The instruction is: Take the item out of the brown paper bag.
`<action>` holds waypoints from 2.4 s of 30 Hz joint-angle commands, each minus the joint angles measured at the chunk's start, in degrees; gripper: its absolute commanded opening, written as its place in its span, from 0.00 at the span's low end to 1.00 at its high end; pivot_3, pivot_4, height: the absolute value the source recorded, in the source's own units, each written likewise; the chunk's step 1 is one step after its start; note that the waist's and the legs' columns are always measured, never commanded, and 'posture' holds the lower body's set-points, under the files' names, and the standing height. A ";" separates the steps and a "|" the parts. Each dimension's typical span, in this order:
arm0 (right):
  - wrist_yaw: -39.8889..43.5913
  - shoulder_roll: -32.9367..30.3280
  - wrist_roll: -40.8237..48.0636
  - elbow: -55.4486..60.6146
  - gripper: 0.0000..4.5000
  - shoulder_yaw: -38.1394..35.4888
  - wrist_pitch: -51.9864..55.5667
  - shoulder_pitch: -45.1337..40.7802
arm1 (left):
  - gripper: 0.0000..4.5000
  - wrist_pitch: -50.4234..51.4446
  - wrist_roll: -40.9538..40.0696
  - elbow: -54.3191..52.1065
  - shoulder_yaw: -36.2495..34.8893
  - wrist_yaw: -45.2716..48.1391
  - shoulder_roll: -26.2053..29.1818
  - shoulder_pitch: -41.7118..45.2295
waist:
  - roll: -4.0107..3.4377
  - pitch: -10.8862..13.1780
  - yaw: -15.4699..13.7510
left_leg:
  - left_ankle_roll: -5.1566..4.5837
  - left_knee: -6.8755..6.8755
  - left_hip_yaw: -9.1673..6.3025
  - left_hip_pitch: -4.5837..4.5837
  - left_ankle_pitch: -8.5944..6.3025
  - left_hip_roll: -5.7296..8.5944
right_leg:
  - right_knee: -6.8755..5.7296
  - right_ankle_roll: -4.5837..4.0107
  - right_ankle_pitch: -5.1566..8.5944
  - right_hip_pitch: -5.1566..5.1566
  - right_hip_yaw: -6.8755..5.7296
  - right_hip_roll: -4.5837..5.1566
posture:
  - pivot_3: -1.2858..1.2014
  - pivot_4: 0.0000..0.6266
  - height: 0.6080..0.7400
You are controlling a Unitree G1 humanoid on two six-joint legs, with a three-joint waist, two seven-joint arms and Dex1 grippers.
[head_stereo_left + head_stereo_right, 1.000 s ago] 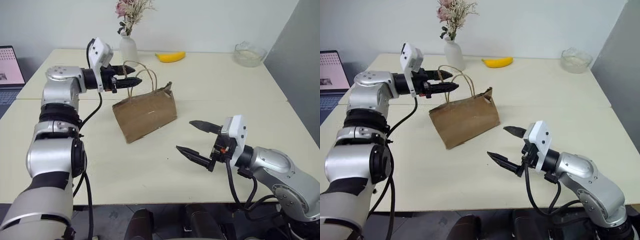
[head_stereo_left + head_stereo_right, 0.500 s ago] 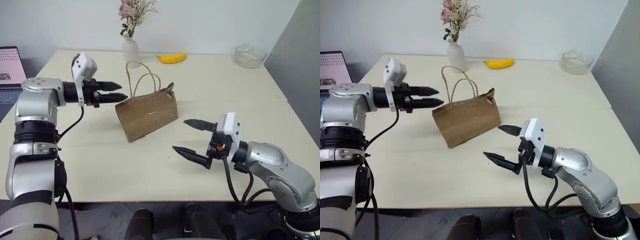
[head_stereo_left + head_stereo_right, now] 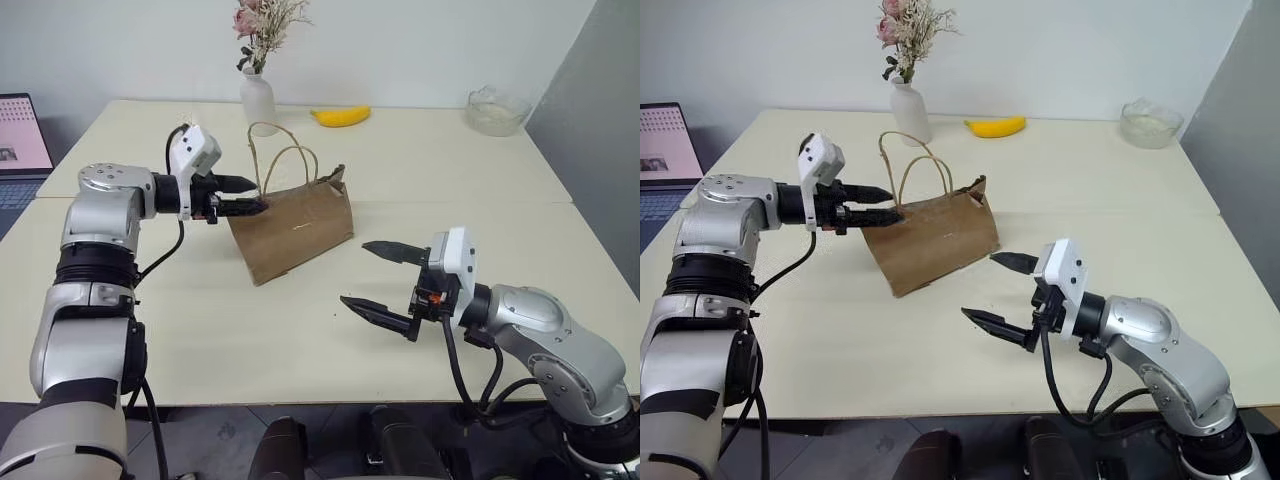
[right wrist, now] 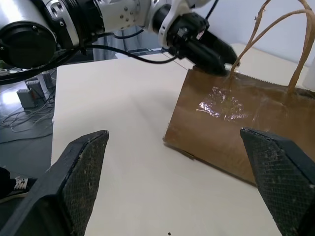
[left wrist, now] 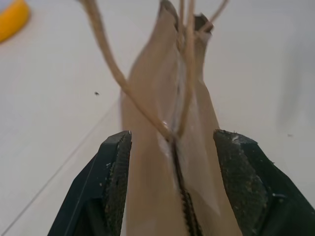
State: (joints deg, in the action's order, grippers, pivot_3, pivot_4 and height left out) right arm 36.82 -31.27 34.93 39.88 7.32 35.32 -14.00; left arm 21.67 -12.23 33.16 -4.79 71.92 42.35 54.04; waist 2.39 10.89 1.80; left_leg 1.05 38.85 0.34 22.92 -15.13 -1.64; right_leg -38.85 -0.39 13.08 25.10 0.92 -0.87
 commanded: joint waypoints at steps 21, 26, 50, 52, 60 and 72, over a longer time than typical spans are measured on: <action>4.61 0.46 -0.91 -2.88 1.00 1.04 -3.71 -3.49 | 0.62 25.85 -21.29 -39.79 -9.09 -6.80 8.49 -28.48 | 0.11 -0.09 -0.15 | 0.02 -0.05 0.00 -0.16 0.01 0.00 | -0.03 -0.04 0.02 -0.06 0.00 0.02 | 0.52 0.24 1.00; 3.67 0.70 -1.09 -1.51 1.00 1.00 -3.11 -2.18 | 0.62 28.68 -24.22 -47.41 -6.46 -6.05 8.93 -35.46 | 0.11 -0.09 -0.16 | 0.02 -0.06 0.00 -0.15 0.01 0.00 | -0.02 -0.06 0.04 -0.06 0.00 0.04 | 0.52 0.24 1.00; 0.96 -2.38 -8.11 -2.31 1.00 4.63 1.40 -3.11 | 0.62 5.88 -3.01 -31.41 4.29 -21.61 -0.63 -34.25 | 0.12 -0.11 -0.26 | 0.02 -0.07 -0.01 -0.15 0.00 0.02 | -0.02 -0.07 0.04 -0.07 -0.02 0.04 | 0.52 0.24 1.00; 1.02 -2.39 -8.46 -2.40 1.00 4.94 1.30 -3.10 | 0.62 4.47 -2.11 -29.41 4.60 -21.80 -1.14 -32.81 | 0.13 -0.10 -0.26 | 0.02 -0.07 0.00 -0.15 0.00 0.02 | -0.01 -0.07 0.04 -0.07 -0.01 0.04 | 0.52 0.24 1.00; 1.62 -1.96 -9.40 -2.86 1.00 5.37 1.25 -3.31 | 0.62 -0.16 0.43 -21.58 6.17 -21.29 -4.05 -27.42 | 0.13 -0.11 -0.27 | 0.02 -0.07 0.01 -0.12 0.00 0.04 | -0.01 -0.06 0.04 -0.07 -0.01 0.04 | 0.52 0.24 1.00; 1.41 -0.34 -8.03 -3.04 1.00 3.01 0.17 -3.44 | 0.62 3.03 -6.28 -36.24 0.72 -21.10 -3.92 -35.17 | 0.13 -0.11 -0.13 | 0.02 -0.07 0.00 -0.10 0.00 -0.03 | 0.00 -0.06 0.04 -0.05 -0.01 0.06 | 0.52 0.24 1.00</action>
State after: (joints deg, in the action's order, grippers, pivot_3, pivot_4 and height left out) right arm 38.34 -32.12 26.04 35.62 12.23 36.78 -16.76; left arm 23.97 -16.27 1.83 -1.60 50.74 37.57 19.01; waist 2.52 10.78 1.67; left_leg 1.07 38.78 0.32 22.82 -15.13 -1.67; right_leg -38.85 -0.46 13.12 25.05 0.90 -0.81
